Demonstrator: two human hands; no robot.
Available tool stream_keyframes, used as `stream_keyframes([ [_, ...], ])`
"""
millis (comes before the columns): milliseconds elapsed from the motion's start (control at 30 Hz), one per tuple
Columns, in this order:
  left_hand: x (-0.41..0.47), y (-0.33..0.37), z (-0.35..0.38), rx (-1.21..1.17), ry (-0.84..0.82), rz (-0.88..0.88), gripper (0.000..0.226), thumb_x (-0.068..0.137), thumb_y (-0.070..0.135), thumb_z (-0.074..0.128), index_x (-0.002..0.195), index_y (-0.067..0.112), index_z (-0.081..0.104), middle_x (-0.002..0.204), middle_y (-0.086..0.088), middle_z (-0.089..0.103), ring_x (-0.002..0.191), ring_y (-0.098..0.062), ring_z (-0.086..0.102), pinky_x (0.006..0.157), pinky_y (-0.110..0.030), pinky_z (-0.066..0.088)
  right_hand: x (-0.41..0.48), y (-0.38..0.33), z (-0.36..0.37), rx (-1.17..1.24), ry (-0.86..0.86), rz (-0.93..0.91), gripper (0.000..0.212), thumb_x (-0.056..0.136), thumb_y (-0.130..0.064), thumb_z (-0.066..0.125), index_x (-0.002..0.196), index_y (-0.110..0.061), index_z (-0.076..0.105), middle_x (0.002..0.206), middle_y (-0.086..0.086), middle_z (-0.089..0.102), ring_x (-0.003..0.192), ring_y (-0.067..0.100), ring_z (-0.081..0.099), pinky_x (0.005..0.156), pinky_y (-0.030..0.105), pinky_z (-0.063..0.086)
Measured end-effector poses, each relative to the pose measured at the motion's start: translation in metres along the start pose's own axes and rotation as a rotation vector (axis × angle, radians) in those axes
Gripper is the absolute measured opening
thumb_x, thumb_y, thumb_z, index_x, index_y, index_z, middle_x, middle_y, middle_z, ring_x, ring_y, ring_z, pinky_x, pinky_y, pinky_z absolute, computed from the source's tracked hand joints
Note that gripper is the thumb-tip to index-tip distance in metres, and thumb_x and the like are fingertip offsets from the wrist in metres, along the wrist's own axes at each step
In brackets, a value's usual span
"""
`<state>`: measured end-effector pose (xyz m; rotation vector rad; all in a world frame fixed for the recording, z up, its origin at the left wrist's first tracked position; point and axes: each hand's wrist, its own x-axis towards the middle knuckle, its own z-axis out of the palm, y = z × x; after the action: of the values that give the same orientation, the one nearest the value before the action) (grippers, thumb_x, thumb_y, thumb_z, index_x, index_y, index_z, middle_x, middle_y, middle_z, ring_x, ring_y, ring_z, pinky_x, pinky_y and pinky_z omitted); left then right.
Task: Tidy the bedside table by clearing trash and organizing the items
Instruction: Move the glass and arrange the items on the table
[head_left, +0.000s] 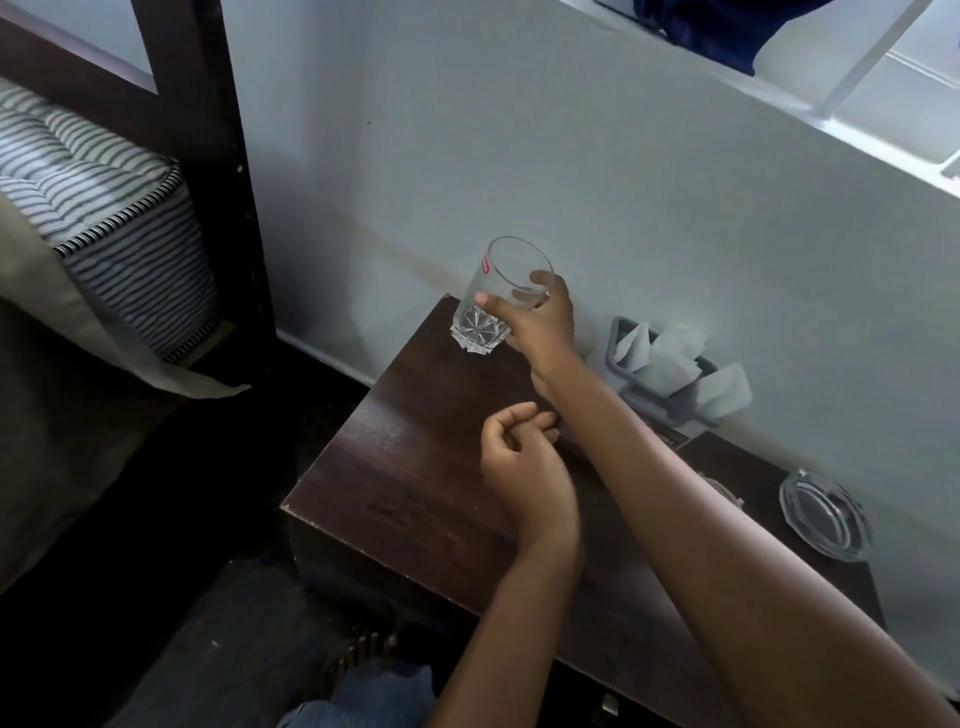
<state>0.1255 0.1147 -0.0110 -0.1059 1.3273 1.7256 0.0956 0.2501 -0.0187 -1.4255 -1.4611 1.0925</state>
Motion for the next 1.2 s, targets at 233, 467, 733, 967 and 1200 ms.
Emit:
stream_keyframes([
  [233, -0.008, -0.008, -0.001, 0.085, -0.062, 0.042, 0.027, 0.088, 0.0, 0.039, 0.08, 0.019, 0.057, 0.076, 0.001, 0.066, 0.068, -0.008, 0.06, 0.07, -0.024, 0.047, -0.071, -0.028, -0.072, 0.09, 0.1, -0.095, 0.071, 0.058, -0.032, 0.088, 0.117, -0.025, 0.05, 0.109, -0.001, 0.063, 0.103, 0.017, 0.062, 0.091, 0.045, 0.053],
  [467, -0.021, -0.03, 0.0, 0.394, -0.259, 0.15, 0.026, 0.088, 0.003, 0.043, 0.078, 0.023, 0.058, 0.079, 0.006, 0.068, 0.076, -0.011, 0.065, 0.071, -0.025, 0.047, -0.144, -0.001, -0.179, 0.208, 0.458, -0.051, 0.077, 0.048, -0.044, 0.09, 0.114, -0.024, 0.056, 0.087, -0.001, 0.067, 0.076, 0.014, 0.064, 0.084, 0.053, 0.054],
  [733, -0.04, -0.068, -0.006, 1.084, -0.579, 0.708, 0.017, 0.086, 0.011, 0.053, 0.093, 0.02, 0.065, 0.098, 0.009, 0.063, 0.096, -0.013, 0.052, 0.076, -0.024, 0.041, -0.153, 0.06, -0.274, 0.165, 1.035, 0.074, 0.089, 0.044, -0.057, 0.084, 0.118, -0.017, 0.054, 0.102, 0.004, 0.064, 0.09, 0.017, 0.063, 0.091, 0.044, 0.051],
  [967, -0.046, -0.107, 0.001, 1.397, -0.619, 1.036, 0.026, 0.076, 0.016, 0.062, 0.101, 0.024, 0.067, 0.112, 0.007, 0.062, 0.107, -0.019, 0.053, 0.084, -0.031, 0.039, -0.133, 0.093, -0.332, 0.063, 1.078, 0.105, 0.08, 0.061, -0.035, 0.086, 0.127, -0.008, 0.05, 0.112, 0.014, 0.065, 0.097, 0.025, 0.062, 0.091, 0.034, 0.045],
  [1200, -0.047, -0.143, 0.028, 1.568, -0.785, 1.232, 0.059, 0.075, 0.033, 0.047, 0.133, 0.026, 0.044, 0.14, 0.006, 0.047, 0.134, -0.018, 0.03, 0.106, -0.039, 0.022, -0.116, 0.124, -0.342, 0.08, 0.981, 0.054, 0.077, 0.059, -0.033, 0.086, 0.123, -0.009, 0.051, 0.115, 0.011, 0.062, 0.105, 0.028, 0.061, 0.095, 0.042, 0.048],
])
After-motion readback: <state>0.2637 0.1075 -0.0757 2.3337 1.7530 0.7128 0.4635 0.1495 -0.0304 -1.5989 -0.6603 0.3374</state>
